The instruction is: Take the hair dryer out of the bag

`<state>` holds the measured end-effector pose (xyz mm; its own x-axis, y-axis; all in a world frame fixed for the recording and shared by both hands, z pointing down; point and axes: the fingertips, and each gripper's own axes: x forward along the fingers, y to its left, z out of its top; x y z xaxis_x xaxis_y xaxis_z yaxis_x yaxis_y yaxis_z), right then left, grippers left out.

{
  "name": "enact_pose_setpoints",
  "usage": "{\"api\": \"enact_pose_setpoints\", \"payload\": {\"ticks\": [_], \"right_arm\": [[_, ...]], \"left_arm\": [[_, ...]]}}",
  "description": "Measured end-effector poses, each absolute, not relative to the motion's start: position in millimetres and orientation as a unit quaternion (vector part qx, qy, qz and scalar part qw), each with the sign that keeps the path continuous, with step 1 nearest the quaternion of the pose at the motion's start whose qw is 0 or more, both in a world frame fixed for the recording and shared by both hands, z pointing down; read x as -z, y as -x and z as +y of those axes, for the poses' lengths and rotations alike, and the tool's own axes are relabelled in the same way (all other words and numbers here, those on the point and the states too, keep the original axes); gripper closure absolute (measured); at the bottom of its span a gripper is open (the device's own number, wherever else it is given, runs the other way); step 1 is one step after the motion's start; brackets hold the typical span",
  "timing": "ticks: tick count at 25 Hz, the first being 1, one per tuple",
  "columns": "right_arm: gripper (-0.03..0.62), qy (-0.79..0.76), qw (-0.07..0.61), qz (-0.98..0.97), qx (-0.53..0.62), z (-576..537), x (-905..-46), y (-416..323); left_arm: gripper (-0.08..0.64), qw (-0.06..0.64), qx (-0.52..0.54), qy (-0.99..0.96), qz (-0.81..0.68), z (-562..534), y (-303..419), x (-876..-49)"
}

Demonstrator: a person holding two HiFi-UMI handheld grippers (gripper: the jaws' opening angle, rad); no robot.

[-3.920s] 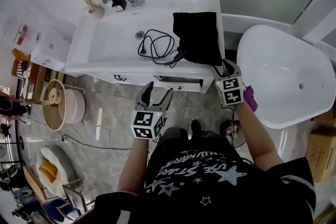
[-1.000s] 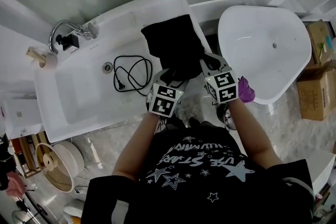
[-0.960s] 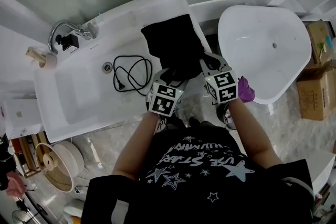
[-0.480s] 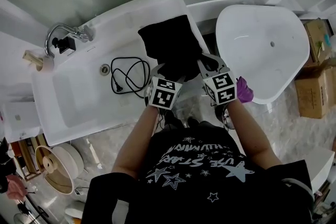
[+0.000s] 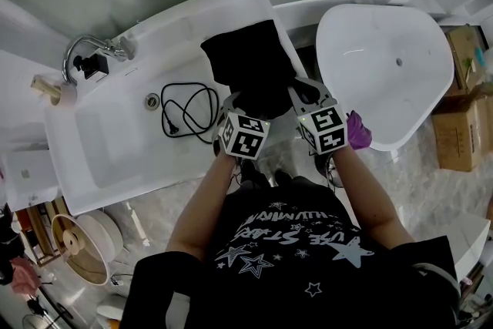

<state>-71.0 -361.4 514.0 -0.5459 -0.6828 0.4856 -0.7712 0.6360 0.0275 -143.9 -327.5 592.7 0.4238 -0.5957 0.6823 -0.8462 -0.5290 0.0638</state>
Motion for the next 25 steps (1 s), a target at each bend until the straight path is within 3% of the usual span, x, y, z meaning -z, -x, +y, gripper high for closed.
{"api": "enact_pose_setpoints", "payload": {"ticks": [10, 25], "right_arm": [[0.565, -0.419, 0.229, -0.873, -0.099, -361, -515, 72], [0.565, -0.414, 0.235, -0.874, -0.096, -359, -517, 75]], "left_arm": [[0.294, 0.167, -0.326, -0.82, -0.441, -315, 149, -594], [0.346, 0.209, -0.362, -0.794, -0.441, -324, 154, -612]]}}
